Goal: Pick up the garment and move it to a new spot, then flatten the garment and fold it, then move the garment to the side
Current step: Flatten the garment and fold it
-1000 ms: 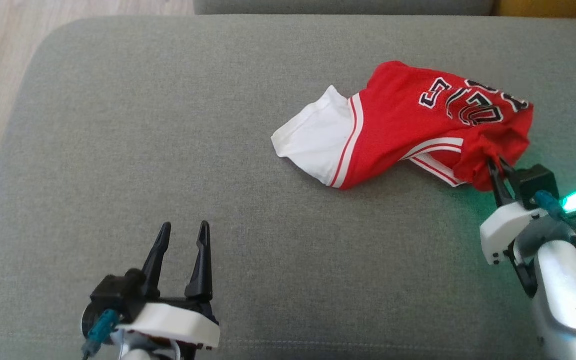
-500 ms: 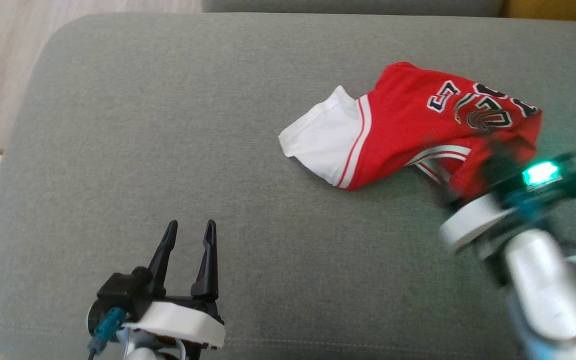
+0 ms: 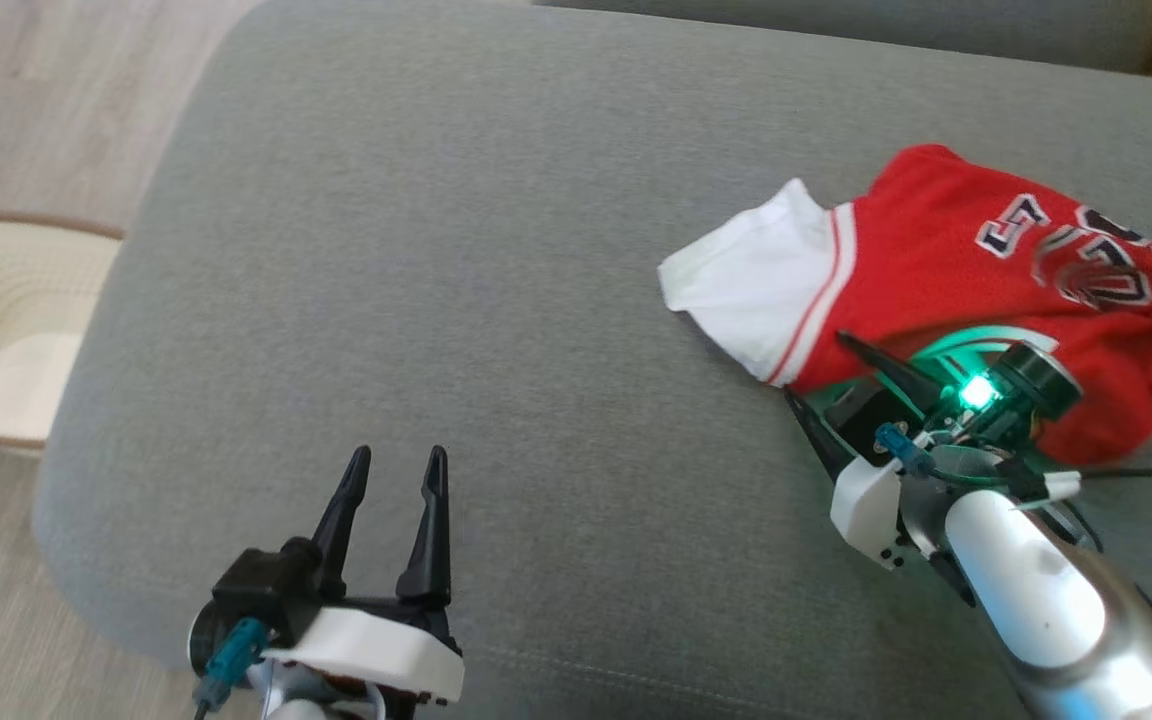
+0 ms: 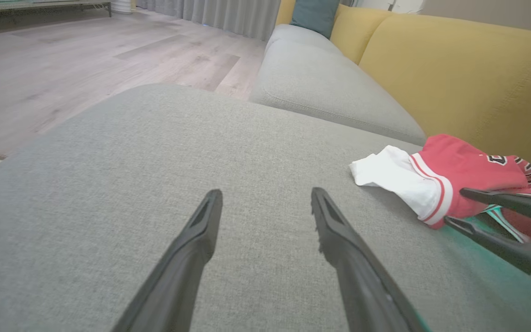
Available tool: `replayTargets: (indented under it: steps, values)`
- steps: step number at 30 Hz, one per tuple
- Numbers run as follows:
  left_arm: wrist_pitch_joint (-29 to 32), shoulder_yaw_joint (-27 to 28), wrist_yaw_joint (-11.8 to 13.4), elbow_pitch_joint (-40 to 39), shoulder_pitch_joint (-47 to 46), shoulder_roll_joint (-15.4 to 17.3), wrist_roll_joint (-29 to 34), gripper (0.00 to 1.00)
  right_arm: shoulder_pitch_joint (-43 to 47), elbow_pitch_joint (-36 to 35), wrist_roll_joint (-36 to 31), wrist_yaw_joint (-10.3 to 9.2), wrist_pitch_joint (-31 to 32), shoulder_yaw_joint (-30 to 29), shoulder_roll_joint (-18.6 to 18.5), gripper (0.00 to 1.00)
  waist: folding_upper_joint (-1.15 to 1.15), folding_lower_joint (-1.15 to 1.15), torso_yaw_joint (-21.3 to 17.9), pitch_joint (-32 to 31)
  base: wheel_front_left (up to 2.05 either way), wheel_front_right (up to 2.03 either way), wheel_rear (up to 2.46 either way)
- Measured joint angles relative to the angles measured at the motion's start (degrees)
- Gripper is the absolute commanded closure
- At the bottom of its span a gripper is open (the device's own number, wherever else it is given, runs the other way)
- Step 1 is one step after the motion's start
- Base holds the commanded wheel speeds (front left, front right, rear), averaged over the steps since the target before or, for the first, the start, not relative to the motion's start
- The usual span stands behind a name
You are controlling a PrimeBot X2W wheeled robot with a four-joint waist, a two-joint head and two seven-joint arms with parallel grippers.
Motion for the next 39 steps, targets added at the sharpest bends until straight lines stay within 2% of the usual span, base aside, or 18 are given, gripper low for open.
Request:
replayTargets:
  steps: [5,6,7,8,11,15,20,26,29,32,39]
  values:
    - [0.0,-0.3,0.0,0.0,0.0,0.0,-0.4,0.0,-1.3,6.9,-1.2,0.0,0.0,0.8,0.5,0.0,0.0,0.0,2.4,0.0,0.0,0.0,0.0]
    - [0.0,-0.4,0.0,0.0,0.0,0.0,-0.4,0.0,-1.6,8.1,-1.6,0.0,0.0,0.9,0.5,0.03,0.0,0.0,2.7,0.0,0.0,0.0,0.0]
    - [0.0,-0.4,0.0,0.0,0.0,0.0,-0.4,0.0,-2.1,9.0,-1.8,0.0,-0.2,0.8,0.7,0.26,0.0,0.0,3.0,0.0,0.0,0.0,0.0]
    - [0.0,-0.4,0.0,0.0,0.0,0.0,-0.4,0.0,-2.9,9.8,-1.8,0.0,-0.3,0.8,0.9,0.58,0.0,0.0,3.2,0.1,0.0,0.0,0.0]
    - [0.0,-0.4,0.1,0.0,0.0,0.0,-0.4,0.0,-5.1,11.3,-1.8,0.0,-1.8,0.3,2.0,1.0,0.0,0.0,3.4,0.2,0.0,0.0,0.0]
    - [0.0,-0.4,0.5,0.0,0.1,0.0,-0.4,0.0,-6.1,10.6,-1.8,0.0,-4.2,-0.7,2.6,1.0,0.0,0.0,2.9,0.0,0.0,0.0,0.0]
    - [0.0,-0.4,0.5,0.0,0.1,0.0,-0.6,0.0,-8.0,5.2,-1.7,0.0,-6.4,-2.5,3.2,1.0,0.0,0.0,2.0,-0.4,0.0,0.0,0.0]
    - [0.0,-0.4,0.6,0.0,0.1,0.0,-0.6,0.0,-12.8,-4.3,-0.4,0.0,-6.5,-4.8,4.1,1.0,0.0,0.0,1.3,-0.7,0.0,0.0,0.0]
    - [0.0,-0.5,0.6,-0.1,0.1,0.0,-0.6,0.0,-15.0,-6.0,1.1,0.0,-4.9,-4.1,4.1,1.0,0.0,0.0,1.4,-0.4,0.0,0.0,0.0]
    - [0.0,-1.3,0.4,-0.1,-0.1,0.0,-0.6,0.0,-19.5,-2.4,2.7,0.0,-3.2,-1.6,4.1,1.0,0.0,0.0,2.1,0.5,0.0,0.0,0.0]
    - [0.0,-4.9,-0.3,0.8,-3.2,-0.1,-1.4,0.0,-31.6,15.9,3.8,0.0,-4.7,1.6,2.1,1.0,0.0,0.0,6.4,2.3,0.0,0.0,0.0]
